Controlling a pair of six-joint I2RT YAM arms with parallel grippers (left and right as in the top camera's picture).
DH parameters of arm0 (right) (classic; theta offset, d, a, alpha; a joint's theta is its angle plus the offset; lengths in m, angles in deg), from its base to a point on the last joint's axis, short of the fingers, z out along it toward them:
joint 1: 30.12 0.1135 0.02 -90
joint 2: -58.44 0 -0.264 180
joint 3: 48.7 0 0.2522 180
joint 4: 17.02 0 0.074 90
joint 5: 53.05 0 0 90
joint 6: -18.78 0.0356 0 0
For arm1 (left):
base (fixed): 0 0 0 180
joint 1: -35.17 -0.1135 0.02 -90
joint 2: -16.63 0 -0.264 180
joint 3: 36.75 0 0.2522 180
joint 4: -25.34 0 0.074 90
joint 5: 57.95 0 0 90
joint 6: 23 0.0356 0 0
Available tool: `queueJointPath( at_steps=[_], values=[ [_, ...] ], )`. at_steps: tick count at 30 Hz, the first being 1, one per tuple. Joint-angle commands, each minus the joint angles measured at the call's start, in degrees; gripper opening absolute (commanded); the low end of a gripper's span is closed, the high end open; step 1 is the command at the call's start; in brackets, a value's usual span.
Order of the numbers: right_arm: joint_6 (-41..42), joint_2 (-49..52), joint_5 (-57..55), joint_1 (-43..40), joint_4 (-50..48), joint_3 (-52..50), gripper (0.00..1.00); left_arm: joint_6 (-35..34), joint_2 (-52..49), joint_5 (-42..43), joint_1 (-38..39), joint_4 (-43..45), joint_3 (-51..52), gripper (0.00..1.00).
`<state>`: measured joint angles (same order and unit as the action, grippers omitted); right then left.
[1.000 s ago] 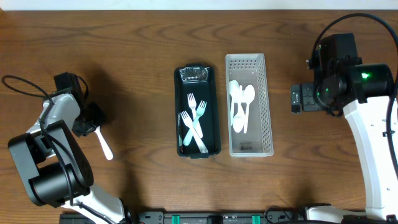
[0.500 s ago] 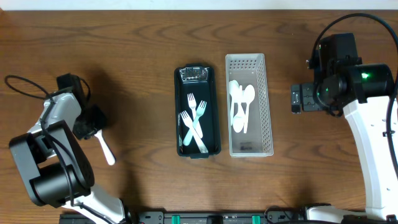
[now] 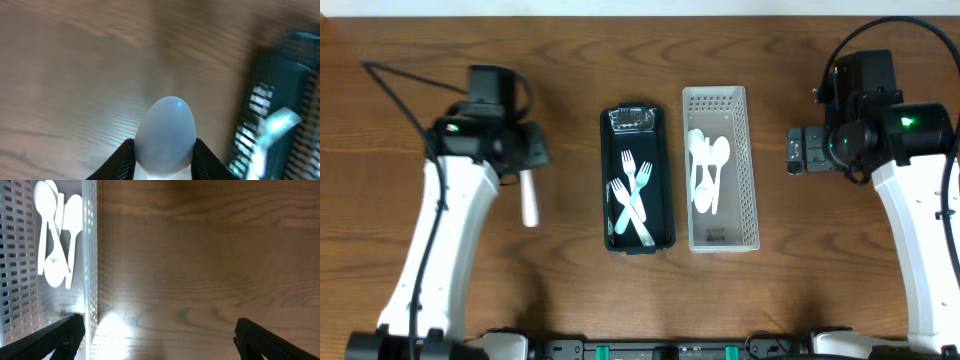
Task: Pack container
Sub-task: 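Place the spoon in the black basket and open the left gripper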
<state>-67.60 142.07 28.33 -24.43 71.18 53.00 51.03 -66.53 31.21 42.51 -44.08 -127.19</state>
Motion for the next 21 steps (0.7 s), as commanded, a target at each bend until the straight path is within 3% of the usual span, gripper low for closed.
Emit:
queueJointPath(
  at_steps=[1,11,21],
  values=[
    [-0.5,0.1,0.1,-0.4,-0.5,-0.2,0.99,-3.4,1.0,-0.6,6.8,-0.7,-1.0,0.06],
    [-0.5,0.1,0.1,-0.4,-0.5,-0.2,0.99,-5.6,-1.9,-0.7,22.8,6.1,-1.0,0.06],
    [-0.5,0.1,0.1,-0.4,-0.3,-0.2,0.99,-5.8,-6.6,-0.7,24.6,19.4,-1.0,0.06]
  ],
)
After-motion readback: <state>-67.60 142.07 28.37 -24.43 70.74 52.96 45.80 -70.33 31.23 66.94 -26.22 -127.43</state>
